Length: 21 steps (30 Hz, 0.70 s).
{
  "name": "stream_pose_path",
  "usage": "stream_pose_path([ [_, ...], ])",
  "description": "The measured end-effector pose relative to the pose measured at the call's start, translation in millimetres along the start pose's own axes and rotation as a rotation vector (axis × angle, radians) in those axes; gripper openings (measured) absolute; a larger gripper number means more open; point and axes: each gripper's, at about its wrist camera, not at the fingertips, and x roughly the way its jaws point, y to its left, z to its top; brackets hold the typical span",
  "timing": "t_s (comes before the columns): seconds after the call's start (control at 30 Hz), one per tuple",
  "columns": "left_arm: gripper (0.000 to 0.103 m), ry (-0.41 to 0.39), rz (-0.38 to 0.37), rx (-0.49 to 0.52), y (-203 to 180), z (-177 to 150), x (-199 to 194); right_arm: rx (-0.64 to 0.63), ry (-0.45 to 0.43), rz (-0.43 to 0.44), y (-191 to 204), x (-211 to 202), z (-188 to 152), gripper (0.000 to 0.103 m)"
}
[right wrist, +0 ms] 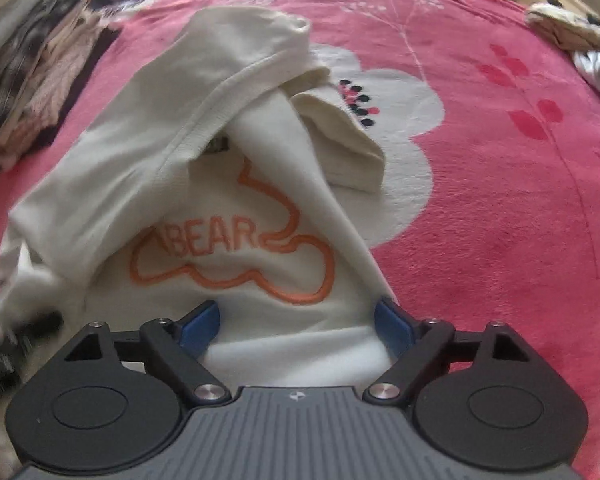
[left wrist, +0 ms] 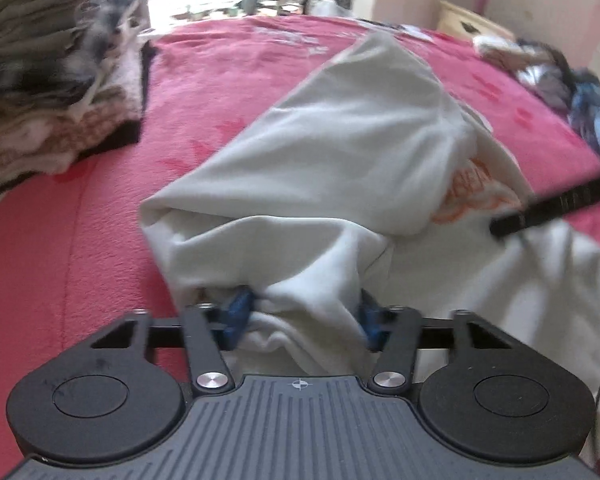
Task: Fold clothes
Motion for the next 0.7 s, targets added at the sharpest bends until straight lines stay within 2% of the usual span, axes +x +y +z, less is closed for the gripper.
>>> stream_pose_path([
  [0.03,0.03,0.0,-0.007,-0.036,6.4,2.4,-2.3,-0.031,0.008,-0.014,4.3,-1.2,-2.4,0.081],
  [0.07,0.027,-0.001,-0.013,-0.072,12.8,4.6,-4.6,-0.066,0.006,-0.027,9.8,-4.1,-5.9,0.07],
  [0.13,0.02,-0.021,0.001,-0.094,20.5,6.5,-11.6,-0.114,-0.009,-0.064,18.0,-11.7,-11.8,0.047],
  [0.17,0.02,-0.043,0.022,-0.084,21.3,5.7,-16.1,-0.128,-0.02,-0.085,19.8,-16.4,-14.7,0.028],
  [0.2,0.018,-0.072,0.044,-0.064,22.5,4.0,-22.1,-0.129,-0.031,-0.087,19.1,-20.6,-17.2,0.018],
  [0.27,0.017,-0.107,0.069,-0.031,25.9,-0.2,-32.2,-0.124,-0.046,-0.083,15.5,-29.3,-22.0,0.014],
  [0.43,0.015,-0.089,0.064,0.016,33.0,-8.2,-46.4,-0.156,-0.063,-0.114,8.0,-51.2,-34.7,0.003],
  [0.6,0.014,-0.057,-0.02,0.046,25.0,-11.4,-65.4,-0.161,-0.063,-0.156,-8.2,-82.6,-52.1,0.0],
  [0.63,0.014,-0.041,-0.038,0.061,20.5,-15.1,-67.8,-0.156,-0.06,-0.168,-12.3,-88.2,-57.2,0.0],
  [0.7,0.014,-0.017,-0.028,0.099,13.8,-24.7,-67.9,-0.171,-0.049,-0.256,-23.9,-95.5,-71.7,0.0],
])
